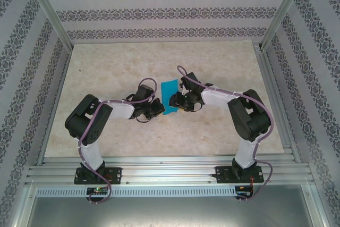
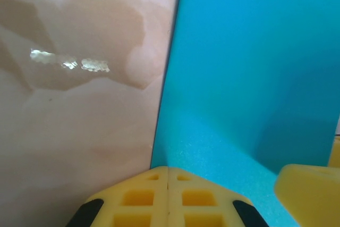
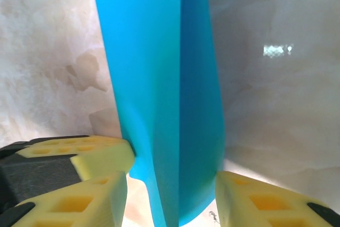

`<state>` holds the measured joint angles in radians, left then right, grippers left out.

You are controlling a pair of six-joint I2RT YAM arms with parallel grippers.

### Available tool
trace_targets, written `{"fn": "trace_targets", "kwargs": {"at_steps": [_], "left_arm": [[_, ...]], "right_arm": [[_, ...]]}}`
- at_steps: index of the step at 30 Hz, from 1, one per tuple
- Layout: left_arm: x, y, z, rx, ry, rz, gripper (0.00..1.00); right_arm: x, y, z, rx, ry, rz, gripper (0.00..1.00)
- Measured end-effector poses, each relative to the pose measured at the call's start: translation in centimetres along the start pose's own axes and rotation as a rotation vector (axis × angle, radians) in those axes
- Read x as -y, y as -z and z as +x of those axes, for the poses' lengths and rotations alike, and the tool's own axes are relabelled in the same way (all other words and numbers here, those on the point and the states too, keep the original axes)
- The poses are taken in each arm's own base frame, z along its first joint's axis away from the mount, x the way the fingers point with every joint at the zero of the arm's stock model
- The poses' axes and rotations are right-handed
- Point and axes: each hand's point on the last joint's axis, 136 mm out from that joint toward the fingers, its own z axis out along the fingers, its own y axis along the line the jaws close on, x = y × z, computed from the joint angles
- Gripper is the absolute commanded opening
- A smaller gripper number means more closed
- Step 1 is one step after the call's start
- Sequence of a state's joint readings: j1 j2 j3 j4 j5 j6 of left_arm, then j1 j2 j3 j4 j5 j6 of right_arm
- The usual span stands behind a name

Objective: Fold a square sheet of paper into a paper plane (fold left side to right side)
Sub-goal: Fold the triangle a second time at the center of the table.

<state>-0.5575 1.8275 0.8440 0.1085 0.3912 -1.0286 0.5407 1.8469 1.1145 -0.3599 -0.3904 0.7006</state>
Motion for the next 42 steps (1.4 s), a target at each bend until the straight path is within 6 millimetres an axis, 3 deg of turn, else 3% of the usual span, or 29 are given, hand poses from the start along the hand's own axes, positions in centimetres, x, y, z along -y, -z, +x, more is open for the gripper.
{"fn": "trace_targets", "kwargs": {"at_steps": [27,35,42], "left_arm": [[0.2,-0.2,0.1,-0.007,-0.005,0.015,0.06],[0.3,-0.2,0.1,-0.008,-0.007,0.019,0.07],[0.3,-0.2,0.1,-0.006,-0.01,0.023,0.09]], "right_arm": [[-1.0,2.1,-0.2,0.0,0.037,0.02,0.48],[-1.3,2.0,-0.6,0.016,0.004,0.005,0.32],[-0.8,1.9,-0.7,0.016,-0.05,-0.001,0.3]]}}
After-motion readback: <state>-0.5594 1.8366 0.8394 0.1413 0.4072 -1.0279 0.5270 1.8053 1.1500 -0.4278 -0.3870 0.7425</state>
